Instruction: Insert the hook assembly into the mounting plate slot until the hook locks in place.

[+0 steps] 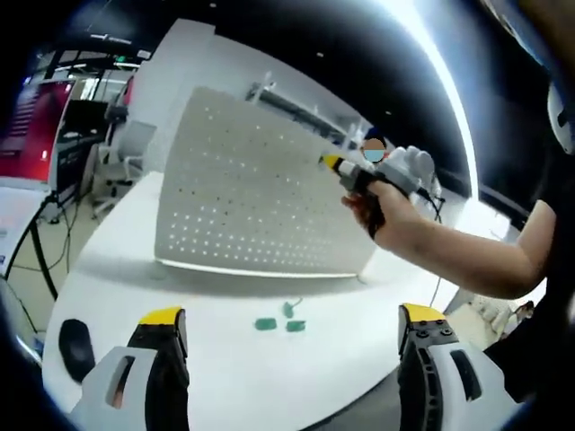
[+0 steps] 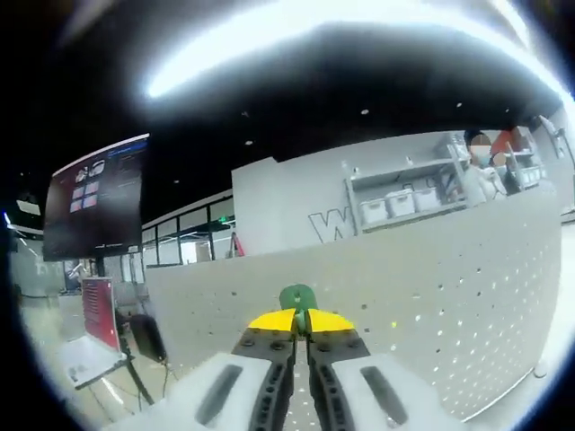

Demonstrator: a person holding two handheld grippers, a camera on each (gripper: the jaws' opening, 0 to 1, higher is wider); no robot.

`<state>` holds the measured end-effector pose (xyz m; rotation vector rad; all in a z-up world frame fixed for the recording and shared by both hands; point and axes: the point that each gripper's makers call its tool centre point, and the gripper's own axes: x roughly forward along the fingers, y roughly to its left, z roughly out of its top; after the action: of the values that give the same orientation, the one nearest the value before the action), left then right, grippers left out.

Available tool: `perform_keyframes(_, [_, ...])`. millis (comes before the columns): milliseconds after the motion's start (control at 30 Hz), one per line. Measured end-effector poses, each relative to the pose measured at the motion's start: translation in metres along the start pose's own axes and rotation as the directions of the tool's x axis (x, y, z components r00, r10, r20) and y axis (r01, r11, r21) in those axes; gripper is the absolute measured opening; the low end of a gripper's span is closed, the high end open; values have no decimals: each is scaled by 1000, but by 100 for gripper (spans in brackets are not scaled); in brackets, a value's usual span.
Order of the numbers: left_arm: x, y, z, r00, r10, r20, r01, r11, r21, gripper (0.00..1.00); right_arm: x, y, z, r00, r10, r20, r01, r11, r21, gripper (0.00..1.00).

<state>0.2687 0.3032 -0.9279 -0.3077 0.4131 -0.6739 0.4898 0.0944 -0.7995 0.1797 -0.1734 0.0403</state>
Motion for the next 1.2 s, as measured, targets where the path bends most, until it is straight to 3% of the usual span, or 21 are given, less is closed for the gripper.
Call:
perform_keyframes(100, [3,-1,-4,1000,-2,-8,2,1000,0,99,9,-5,1,1000,-13,5,13,1000,-3,0])
perform_keyframes(200, [5,0,-12,999,-1,-51,2,999,35,99,14,-9,5,999,-27,28,29,997,-72,0])
perform_keyframes(500, [10,4,-12,998,-2,-68,4,1000,23,99,17,-14,-1,997,-63,51,64,998,-12,0])
perform_keyframes(700, [15,3,-4,999,-5,-50,6,1000,31,99,19,-17,-2,994,-73,79,74,997,-11,0])
perform_keyframes(767, [16,4,-4,999,-3,-50,5,1000,28,99,19,-22,-6,993,-89,72,88,996,26,0])
perform_keyframes(1200, [14,8,-13,998,7,-62,-7,1000,10,99,25,-20,-6,993,-85,76,88,996,-34,0])
